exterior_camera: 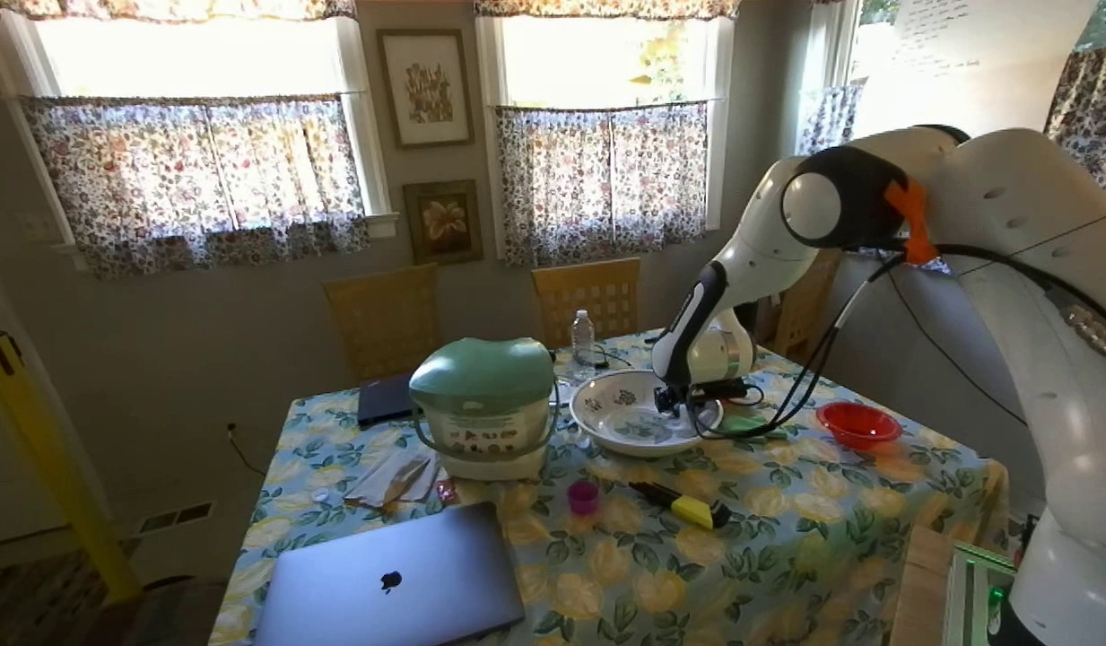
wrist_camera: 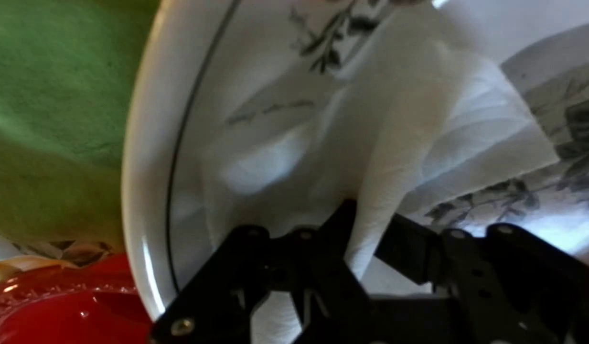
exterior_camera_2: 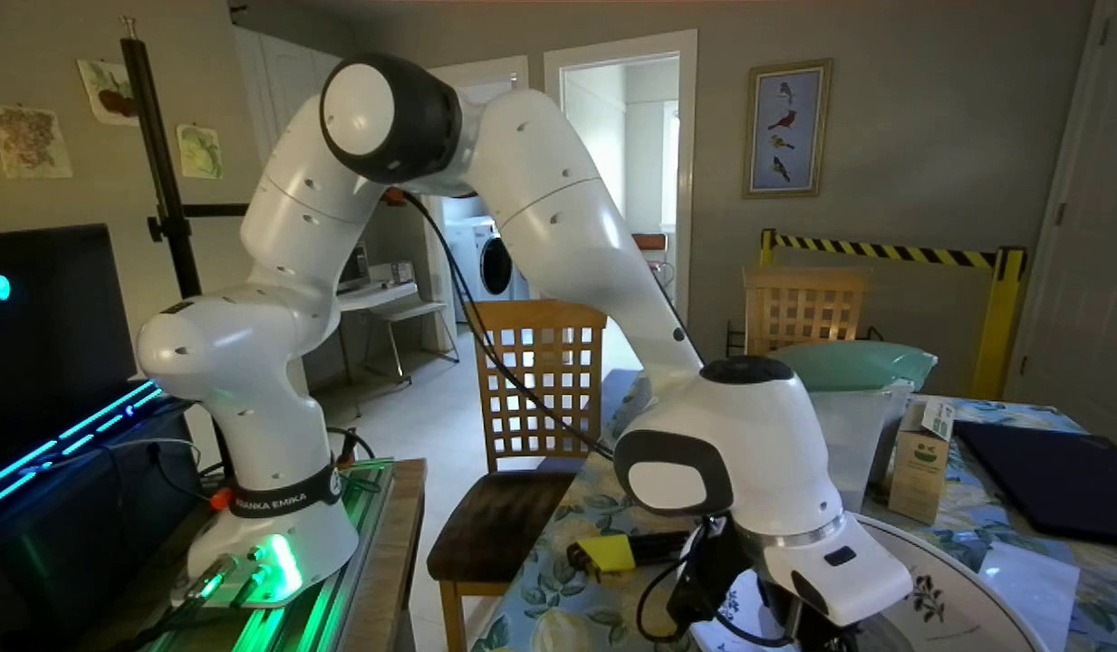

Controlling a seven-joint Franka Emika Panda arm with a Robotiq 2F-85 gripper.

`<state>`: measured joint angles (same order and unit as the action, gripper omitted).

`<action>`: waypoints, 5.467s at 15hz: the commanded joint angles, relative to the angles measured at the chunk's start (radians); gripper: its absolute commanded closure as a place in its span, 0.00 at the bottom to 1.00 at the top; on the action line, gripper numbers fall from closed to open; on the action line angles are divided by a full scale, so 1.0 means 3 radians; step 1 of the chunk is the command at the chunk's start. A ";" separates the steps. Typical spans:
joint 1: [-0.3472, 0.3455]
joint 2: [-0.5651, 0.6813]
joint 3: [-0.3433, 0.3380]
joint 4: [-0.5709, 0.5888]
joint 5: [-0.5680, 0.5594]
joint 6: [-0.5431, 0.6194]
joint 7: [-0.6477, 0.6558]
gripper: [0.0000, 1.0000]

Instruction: Wipe the inside of the bowl with the paper towel

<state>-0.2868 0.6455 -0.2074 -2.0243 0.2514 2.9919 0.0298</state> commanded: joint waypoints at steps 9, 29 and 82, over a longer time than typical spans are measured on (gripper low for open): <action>0.0436 0.0675 -0.0373 0.0918 -0.0194 0.0149 0.0493 0.97; 0.0006 -0.0146 0.0572 0.0130 -0.0172 -0.0865 -0.0241 0.97; 0.0549 -0.1885 -0.1592 -0.1894 -0.1041 0.0268 0.1217 0.00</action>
<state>-0.1474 0.2137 -0.6678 -2.5805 -0.0355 3.1573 0.4213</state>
